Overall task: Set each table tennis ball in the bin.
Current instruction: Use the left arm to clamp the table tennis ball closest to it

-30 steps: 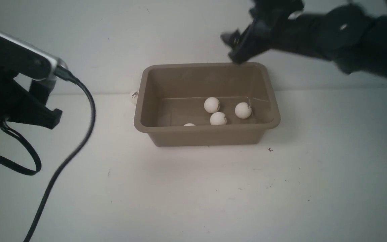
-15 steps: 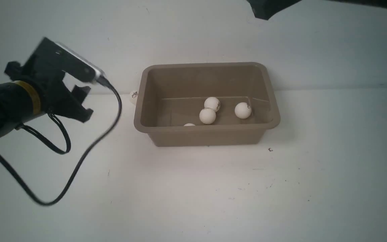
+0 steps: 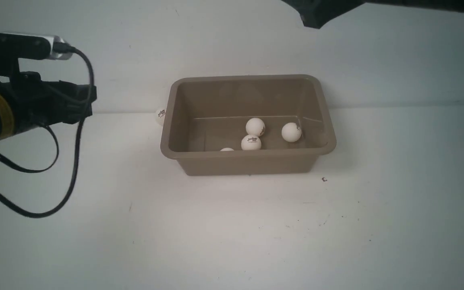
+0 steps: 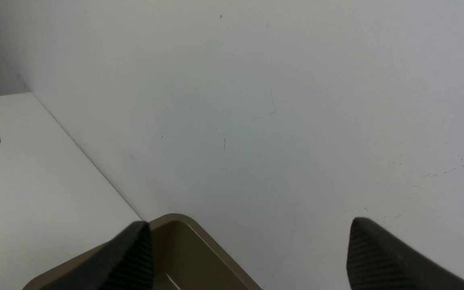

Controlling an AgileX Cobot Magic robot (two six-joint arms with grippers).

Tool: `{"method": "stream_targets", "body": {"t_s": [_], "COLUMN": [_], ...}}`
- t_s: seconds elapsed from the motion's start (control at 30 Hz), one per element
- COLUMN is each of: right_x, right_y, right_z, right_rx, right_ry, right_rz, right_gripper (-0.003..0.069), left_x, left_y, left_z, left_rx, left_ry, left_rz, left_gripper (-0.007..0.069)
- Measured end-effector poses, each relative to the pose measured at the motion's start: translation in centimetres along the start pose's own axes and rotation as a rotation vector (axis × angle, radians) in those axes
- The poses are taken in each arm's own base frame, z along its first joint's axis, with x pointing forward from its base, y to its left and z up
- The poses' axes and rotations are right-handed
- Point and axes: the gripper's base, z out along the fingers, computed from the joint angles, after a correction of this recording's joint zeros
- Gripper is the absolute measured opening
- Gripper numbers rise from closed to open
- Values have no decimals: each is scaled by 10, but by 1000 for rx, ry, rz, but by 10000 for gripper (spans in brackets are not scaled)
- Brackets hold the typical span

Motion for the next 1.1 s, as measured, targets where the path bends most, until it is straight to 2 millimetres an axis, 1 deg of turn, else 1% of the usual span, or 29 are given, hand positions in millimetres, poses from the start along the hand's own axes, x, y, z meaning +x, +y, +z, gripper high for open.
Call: {"method": "stream_targets", "body": {"t_s": [0.03,0.1,0.17,0.23,0.27,0.37,0.43,0.53,0.67,0.7,0.77,0.8,0.83,0.87,0.9,0.97,1.03,1.07,1.1], "right_x": [0,0,1,1,1,1,2,2,2,2,2,2,2,2,3,3,3,3,3], "right_y": [0,0,1,3,3,4,4,5,5,5,5,5,6,6,6,6,7,7,7], "right_z": [0,0,0,0,0,0,0,0,0,0,0,0,0,0,0,0,0,0,0], "right_rx": [-1,-4,-16,-30,-30,-40,-46,-51,-52,-53,-57,-59,-61,-62,-67,-70,-72,-75,-75], "right_ry": [0,2,7,13,13,17,20,22,23,24,26,27,28,28,31,32,33,34,34], "right_rz": [5,18,30,42,43,49,53,59,61,60,59,59,59,59,58,55,53,50,50], "right_gripper": [589,589,589,589,589,589,589,589,589,589,589,589,589,589,589,589,589,589,589], "left_x": [-1,0,-1,-3,-1,-7,-8,-6,3,7,11,16,20,19,28,37,43,50,50], "left_y": [1,13,22,31,32,45,50,57,54,52,47,43,41,41,37,35,33,32,32], "left_z": [0,3,8,22,23,45,56,78,107,117,129,139,146,146,157,167,172,177,177], "left_rx": [18,55,74,101,101,128,136,156,202,219,232,232,227,228,213,198,197,200,198], "left_ry": [3,16,20,28,32,37,42,76,136,155,167,174,180,179,195,215,225,238,238], "left_rz": [-4,-36,-49,-58,-61,-52,-50,-8,103,171,242,329,375,387,472,561,608,663,663], "left_gripper": [364,363,363,363,363,363,363,363,363,363,363,363,363,363,363,363,363,363,363]}}
